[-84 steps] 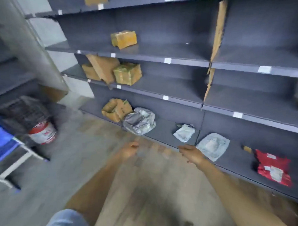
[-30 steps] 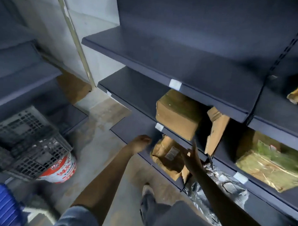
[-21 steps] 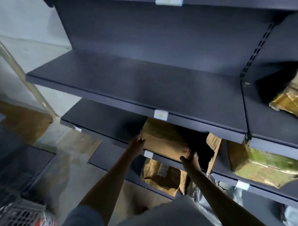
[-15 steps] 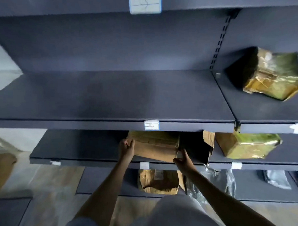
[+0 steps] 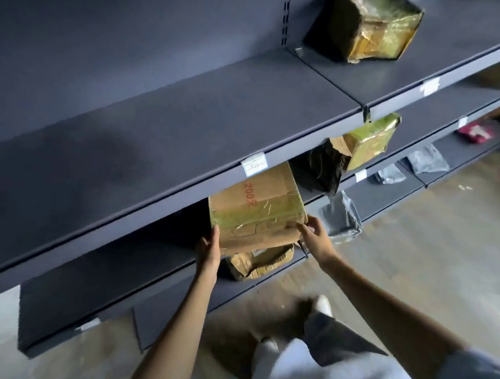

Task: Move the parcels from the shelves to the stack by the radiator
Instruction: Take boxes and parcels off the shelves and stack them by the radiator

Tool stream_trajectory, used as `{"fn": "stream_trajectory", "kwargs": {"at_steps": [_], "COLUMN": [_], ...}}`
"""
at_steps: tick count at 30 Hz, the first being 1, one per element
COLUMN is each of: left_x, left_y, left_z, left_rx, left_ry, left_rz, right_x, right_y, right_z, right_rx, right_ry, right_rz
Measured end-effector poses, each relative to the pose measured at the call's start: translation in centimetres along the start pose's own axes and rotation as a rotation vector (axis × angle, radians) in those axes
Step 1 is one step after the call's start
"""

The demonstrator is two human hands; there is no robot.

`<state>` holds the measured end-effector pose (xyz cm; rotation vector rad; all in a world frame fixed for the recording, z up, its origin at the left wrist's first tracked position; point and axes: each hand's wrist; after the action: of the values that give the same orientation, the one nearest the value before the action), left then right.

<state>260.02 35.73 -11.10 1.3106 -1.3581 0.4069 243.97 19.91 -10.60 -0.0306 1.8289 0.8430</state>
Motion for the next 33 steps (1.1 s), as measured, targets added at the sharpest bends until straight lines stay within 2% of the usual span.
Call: {"fn": "stream_trajectory", "kwargs": {"at_steps": [3,6,13,17,21,26,30,33], "left_x": [-1.2,-2.4,-3.0,-2.8,-3.8,-6.6,-6.0,-3.8], "left_y": [2.1,4.6,9.4,12.3,17.7,23.3,24.5,24.3], "left_z": [1.2,3.4,8.9,10.4,13.3,20.4,25.4,30.3], "left_rx": [-0.137,-0.339,-0.679,-0.518,-0.473,-0.468,-0.434,-0.480], "left_ry": [-0.079,-0.195,-0.366,-0.225,-0.066,0.047,0.102,0.049], "left_rz": [-0.007,0.007,-0.225,-0.270,-0.424,-0.551,-0.556,-0.525], "right_x": [2.3,4.6,8.8,7.4,8.1,9.0,8.5,8.1], "right_y": [1.9,3.0,4.6,2.8,2.7,2.3,1.3,-0.3], "right_z": [-3.6,-7.2,-14.3,-16.6,-20.9,-28.1,-33.6,-38.4], "right_rx": [0.084,0.135,0.142,0.017,-0.061,-0.068,-0.048,0.026], "right_ry": [0.020,0.046,0.014,0.094,0.087,0.267,0.330,0.333], "right_rz": [0.000,0.046,0.071,0.003,-0.037,-0.084,-0.129,-0.118]}}
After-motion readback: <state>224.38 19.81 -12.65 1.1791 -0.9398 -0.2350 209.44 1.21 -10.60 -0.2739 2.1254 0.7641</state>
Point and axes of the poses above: each hand's wrist, its own y-axis away from the middle knuckle, its own z-axis out of the palm, x = y × z, and after that the axes turned 8 degrees about z, right-handed
